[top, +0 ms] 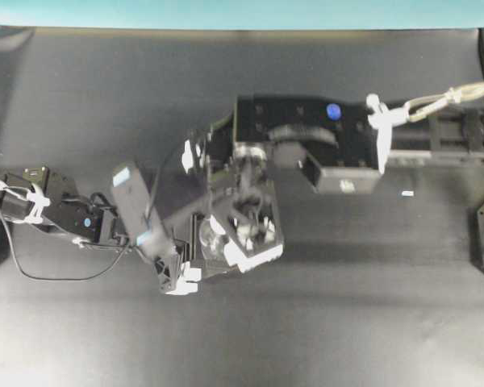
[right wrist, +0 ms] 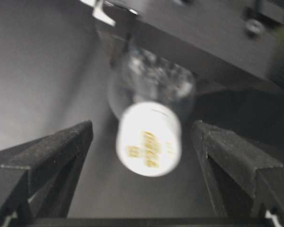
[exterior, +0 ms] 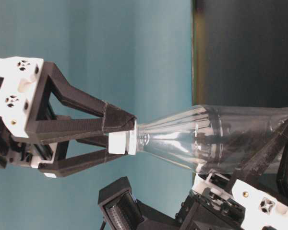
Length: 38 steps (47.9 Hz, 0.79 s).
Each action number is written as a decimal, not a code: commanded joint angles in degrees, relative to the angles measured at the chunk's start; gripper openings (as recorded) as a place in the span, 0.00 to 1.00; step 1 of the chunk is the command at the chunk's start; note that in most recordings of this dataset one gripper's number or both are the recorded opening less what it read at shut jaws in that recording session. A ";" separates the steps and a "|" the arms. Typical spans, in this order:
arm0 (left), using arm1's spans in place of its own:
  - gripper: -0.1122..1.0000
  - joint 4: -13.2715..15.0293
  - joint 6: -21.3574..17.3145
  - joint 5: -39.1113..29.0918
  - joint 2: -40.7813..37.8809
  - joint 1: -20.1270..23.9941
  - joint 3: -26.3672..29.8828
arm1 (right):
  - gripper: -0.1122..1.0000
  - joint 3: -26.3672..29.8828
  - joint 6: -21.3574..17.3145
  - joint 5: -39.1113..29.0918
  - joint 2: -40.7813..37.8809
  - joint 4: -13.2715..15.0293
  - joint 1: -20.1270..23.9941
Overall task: Open the bottle cap by holding the bottle with the left arm and twisting the cap with the right arm.
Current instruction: 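Open the right gripper and rotate it back above the cap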
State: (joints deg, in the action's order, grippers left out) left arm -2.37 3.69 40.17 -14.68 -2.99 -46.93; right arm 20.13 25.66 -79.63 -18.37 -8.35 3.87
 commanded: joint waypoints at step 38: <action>0.85 -0.18 0.35 0.00 0.26 -0.18 -0.18 | 0.82 11.60 -64.34 -13.01 1.58 3.25 -1.85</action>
State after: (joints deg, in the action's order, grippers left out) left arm -2.37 3.96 39.99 -14.59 -2.99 -47.29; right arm 30.32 -35.07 -92.64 -16.88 -4.92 1.49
